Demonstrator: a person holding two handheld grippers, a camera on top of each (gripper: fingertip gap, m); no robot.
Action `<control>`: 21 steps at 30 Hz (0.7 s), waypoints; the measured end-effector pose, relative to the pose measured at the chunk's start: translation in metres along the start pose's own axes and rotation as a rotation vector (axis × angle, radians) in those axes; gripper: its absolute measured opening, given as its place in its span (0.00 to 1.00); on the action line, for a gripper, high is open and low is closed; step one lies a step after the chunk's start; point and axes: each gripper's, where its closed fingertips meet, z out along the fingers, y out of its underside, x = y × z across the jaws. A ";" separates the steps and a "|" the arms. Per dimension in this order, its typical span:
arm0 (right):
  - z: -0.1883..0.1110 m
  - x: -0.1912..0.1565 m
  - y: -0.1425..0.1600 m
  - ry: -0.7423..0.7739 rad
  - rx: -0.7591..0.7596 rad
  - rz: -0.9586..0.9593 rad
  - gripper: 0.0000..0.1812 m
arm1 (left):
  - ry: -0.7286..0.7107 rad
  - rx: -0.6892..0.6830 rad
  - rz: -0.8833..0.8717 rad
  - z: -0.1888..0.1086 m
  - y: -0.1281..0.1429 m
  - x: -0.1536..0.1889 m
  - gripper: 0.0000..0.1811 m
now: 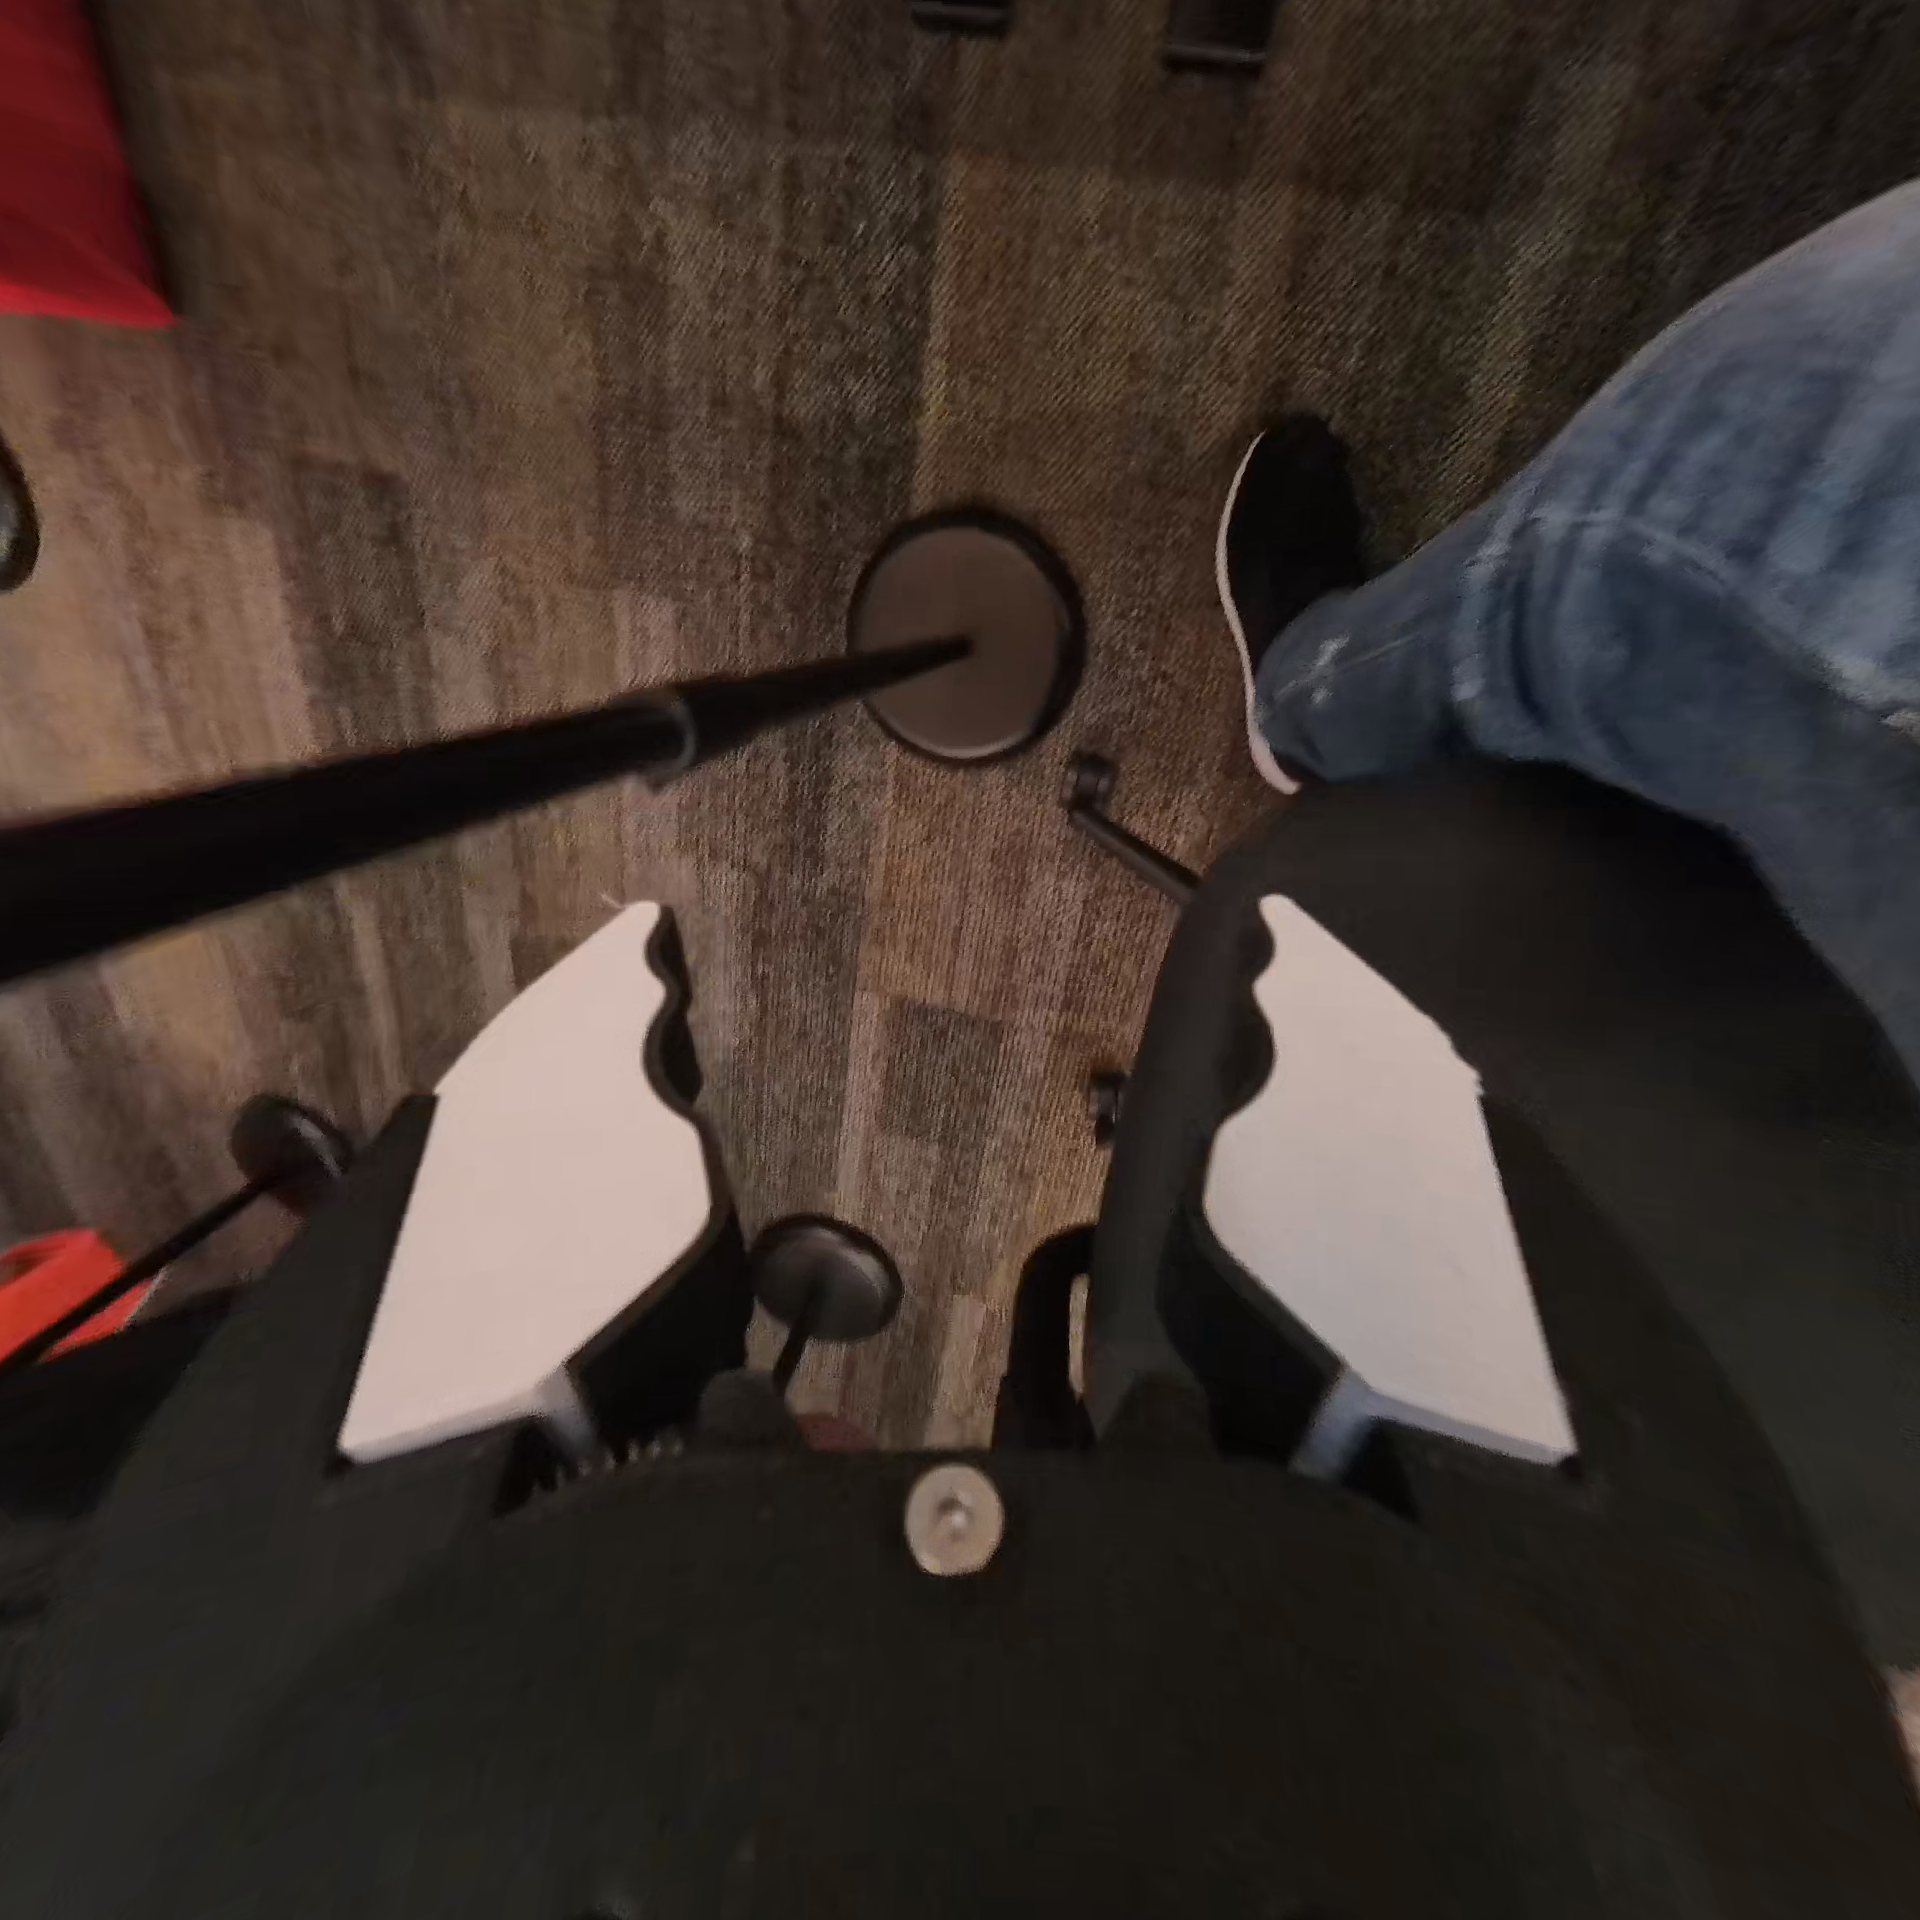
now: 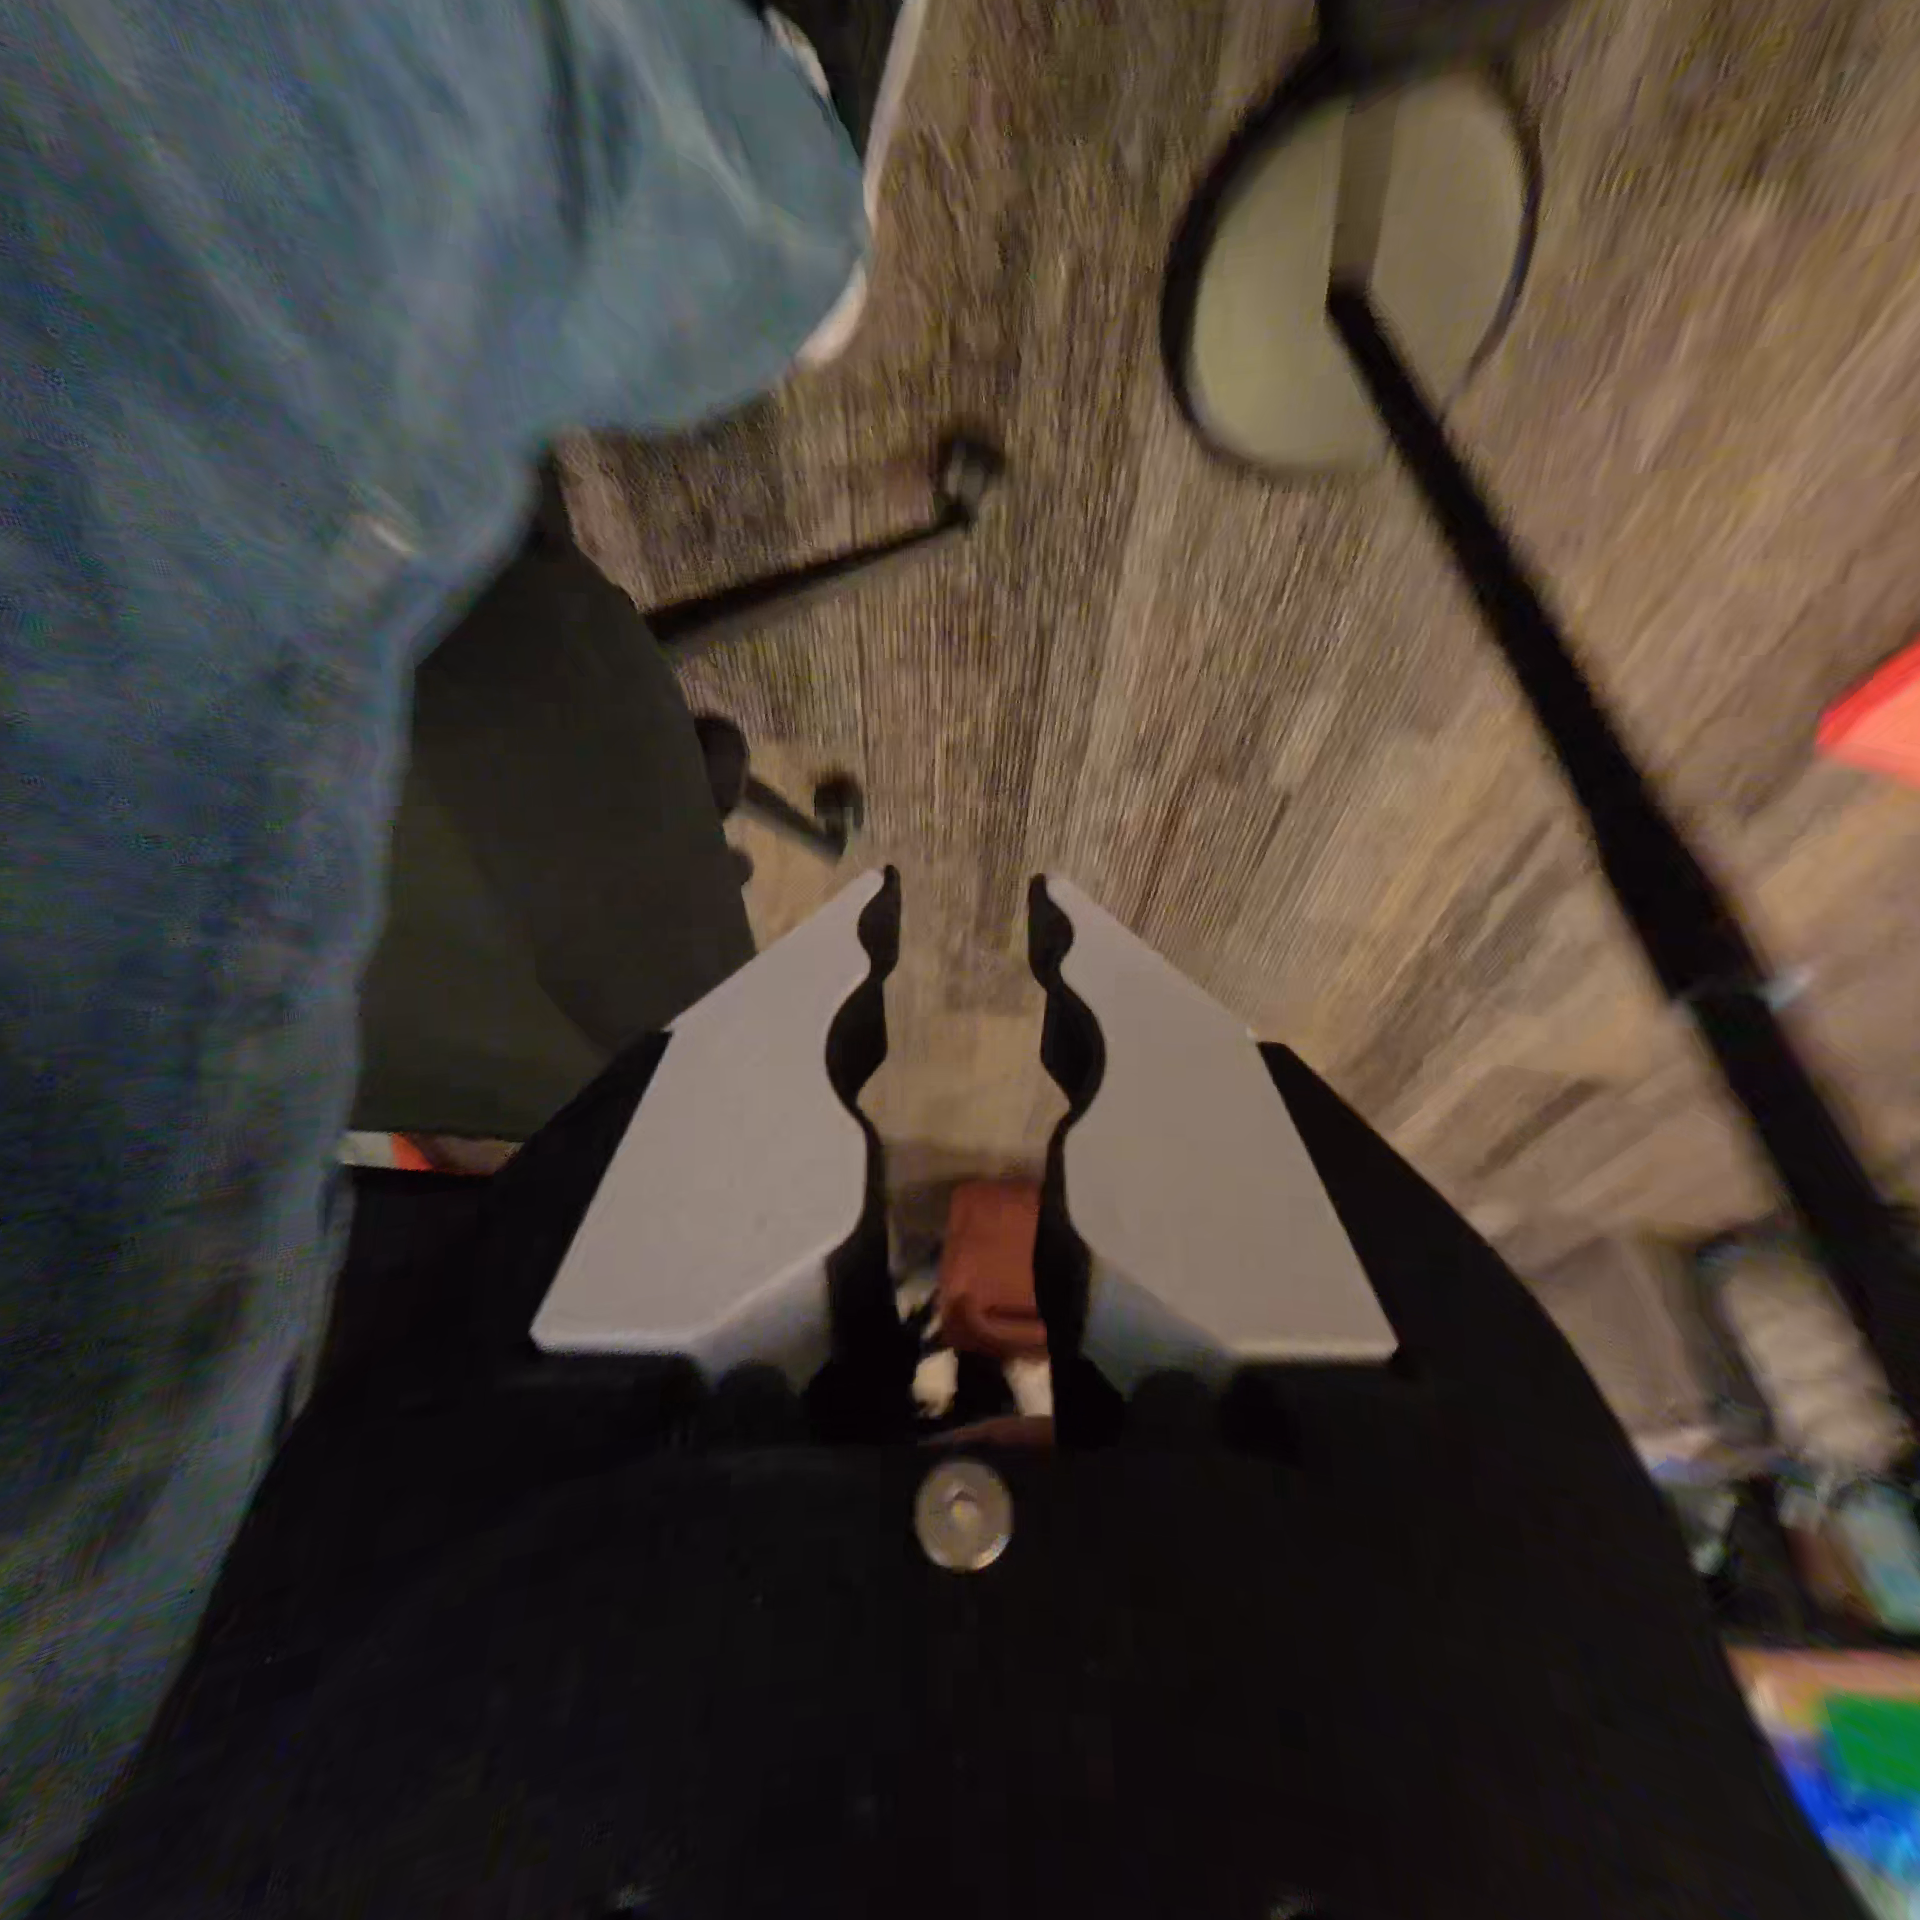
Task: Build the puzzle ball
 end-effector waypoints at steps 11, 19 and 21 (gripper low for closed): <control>-0.163 -0.044 -0.222 0.029 0.500 -0.705 0.20 | -0.074 0.015 -0.178 -0.032 0.049 0.014 0.63; -0.204 -0.077 -0.288 0.090 0.492 -1.028 0.21 | -0.123 -0.023 -0.288 -0.003 0.084 -0.002 0.70; -0.206 -0.081 -0.297 0.095 0.459 -1.058 0.22 | -0.124 0.004 -0.361 -0.004 0.086 -0.006 0.70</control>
